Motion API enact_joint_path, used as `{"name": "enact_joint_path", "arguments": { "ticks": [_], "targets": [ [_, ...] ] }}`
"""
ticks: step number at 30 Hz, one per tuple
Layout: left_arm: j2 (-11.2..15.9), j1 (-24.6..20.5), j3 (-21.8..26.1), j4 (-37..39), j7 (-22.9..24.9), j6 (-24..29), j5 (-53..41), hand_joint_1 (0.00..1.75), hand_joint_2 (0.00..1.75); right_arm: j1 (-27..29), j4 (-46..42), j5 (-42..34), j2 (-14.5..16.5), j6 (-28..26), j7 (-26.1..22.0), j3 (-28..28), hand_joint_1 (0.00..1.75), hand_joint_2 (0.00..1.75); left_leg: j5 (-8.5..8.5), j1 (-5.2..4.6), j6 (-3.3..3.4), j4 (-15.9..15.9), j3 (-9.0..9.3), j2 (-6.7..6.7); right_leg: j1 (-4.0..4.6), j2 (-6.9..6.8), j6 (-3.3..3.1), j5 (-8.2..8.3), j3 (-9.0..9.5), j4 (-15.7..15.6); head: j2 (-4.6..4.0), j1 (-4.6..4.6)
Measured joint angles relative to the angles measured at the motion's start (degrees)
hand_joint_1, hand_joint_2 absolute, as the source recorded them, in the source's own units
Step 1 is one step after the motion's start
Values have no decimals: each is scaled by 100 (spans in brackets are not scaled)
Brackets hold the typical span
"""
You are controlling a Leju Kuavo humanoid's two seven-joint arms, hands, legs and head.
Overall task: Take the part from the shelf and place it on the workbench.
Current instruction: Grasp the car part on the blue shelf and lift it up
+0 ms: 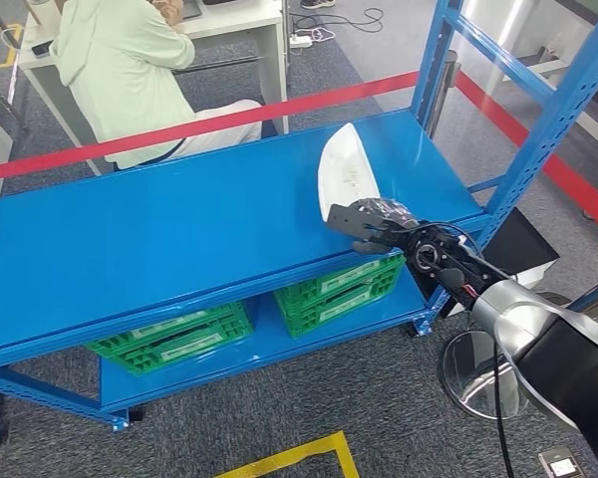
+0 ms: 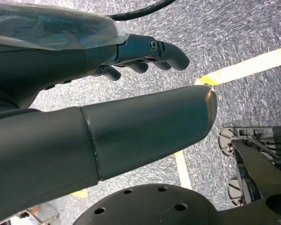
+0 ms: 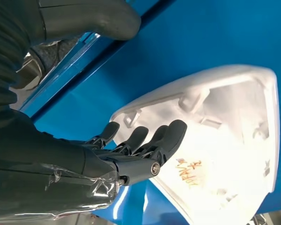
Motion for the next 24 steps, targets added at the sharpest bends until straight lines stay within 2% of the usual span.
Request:
{"name": "enact_joint_path", "arguments": {
  "ticks": [18, 21, 24],
  "targets": [
    [0, 0, -1, 0, 0, 0, 28, 0, 0, 8, -13, -22, 0, 6, -27, -9, 52, 175, 0, 0, 0, 0, 0, 0, 0, 0, 0, 0, 1, 0, 0, 0],
    [0, 0, -2, 0, -4, 2, 27, 0, 0, 9, -13, -24, 0, 9, -44, -10, 58, 175, 0, 0, 0, 0, 0, 0, 0, 0, 0, 0, 0, 0, 0, 0],
    [0, 0, -2, 0, -19, 2, 26, 0, 0, 13, -15, -24, 0, 10, -52, -12, 76, 175, 0, 0, 0, 0, 0, 0, 0, 0, 0, 0, 0, 0, 0, 0]
  ]
}}
